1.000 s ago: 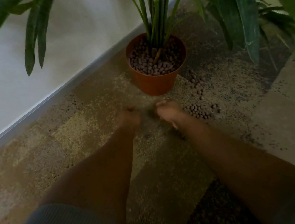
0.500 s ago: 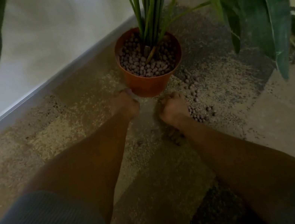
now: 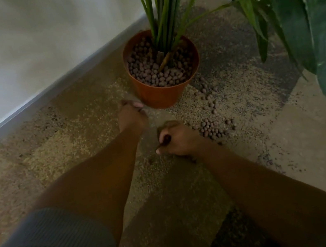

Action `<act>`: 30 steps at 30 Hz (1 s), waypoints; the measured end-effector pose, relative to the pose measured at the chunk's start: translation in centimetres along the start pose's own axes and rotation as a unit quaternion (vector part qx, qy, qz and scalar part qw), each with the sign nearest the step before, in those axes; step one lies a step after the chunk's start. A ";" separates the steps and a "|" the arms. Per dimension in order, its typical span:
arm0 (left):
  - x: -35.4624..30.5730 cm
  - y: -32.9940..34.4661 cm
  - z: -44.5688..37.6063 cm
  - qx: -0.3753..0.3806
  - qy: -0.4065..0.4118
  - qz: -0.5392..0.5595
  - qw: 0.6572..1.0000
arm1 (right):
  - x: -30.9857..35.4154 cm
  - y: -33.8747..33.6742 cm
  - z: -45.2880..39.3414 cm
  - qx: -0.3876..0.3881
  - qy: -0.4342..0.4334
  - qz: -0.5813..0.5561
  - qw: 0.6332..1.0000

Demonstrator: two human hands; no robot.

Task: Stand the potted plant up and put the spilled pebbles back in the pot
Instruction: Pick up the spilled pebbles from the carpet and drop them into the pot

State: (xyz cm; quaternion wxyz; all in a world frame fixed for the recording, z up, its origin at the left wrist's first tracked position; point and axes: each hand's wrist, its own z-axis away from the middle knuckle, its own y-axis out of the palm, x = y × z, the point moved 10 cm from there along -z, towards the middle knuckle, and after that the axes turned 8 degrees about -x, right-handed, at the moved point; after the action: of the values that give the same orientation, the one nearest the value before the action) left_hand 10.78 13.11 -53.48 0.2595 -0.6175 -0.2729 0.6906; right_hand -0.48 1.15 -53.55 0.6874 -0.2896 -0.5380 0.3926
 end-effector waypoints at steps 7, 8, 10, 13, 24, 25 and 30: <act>-0.2 -0.2 -0.6 -0.008 -0.002 0.018 1.000 | 0.0 -0.4 -0.2 0.035 0.010 -0.020 0.999; -0.1 -0.2 -0.8 -0.008 -0.006 0.017 1.000 | -0.3 -0.7 -0.3 0.021 0.017 -0.022 0.999; 0.2 -0.1 -0.9 -0.005 -0.022 0.021 1.000 | -1.2 -2.1 -0.8 -0.043 0.028 -0.001 0.999; 0.5 0.2 -0.7 0.000 -0.032 0.037 0.999 | -3.3 -4.2 -0.8 -0.121 0.060 0.084 0.987; 0.2 2.1 2.8 0.120 0.055 0.005 0.991 | -3.5 -2.2 0.7 -0.100 0.063 0.062 0.991; 0.2 2.3 3.4 0.142 0.063 0.001 0.988 | -3.1 -1.9 0.8 -0.097 0.048 0.059 0.992; -0.2 3.0 6.9 0.245 0.098 -0.024 0.964 | -1.3 -0.6 2.0 -0.069 0.004 0.029 0.997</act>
State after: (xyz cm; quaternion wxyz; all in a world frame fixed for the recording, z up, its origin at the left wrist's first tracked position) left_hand 3.88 10.38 -54.81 0.4453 -0.5931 -0.0831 0.6656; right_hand -2.40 -0.37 -53.21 0.6566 -0.3530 -0.5523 0.3731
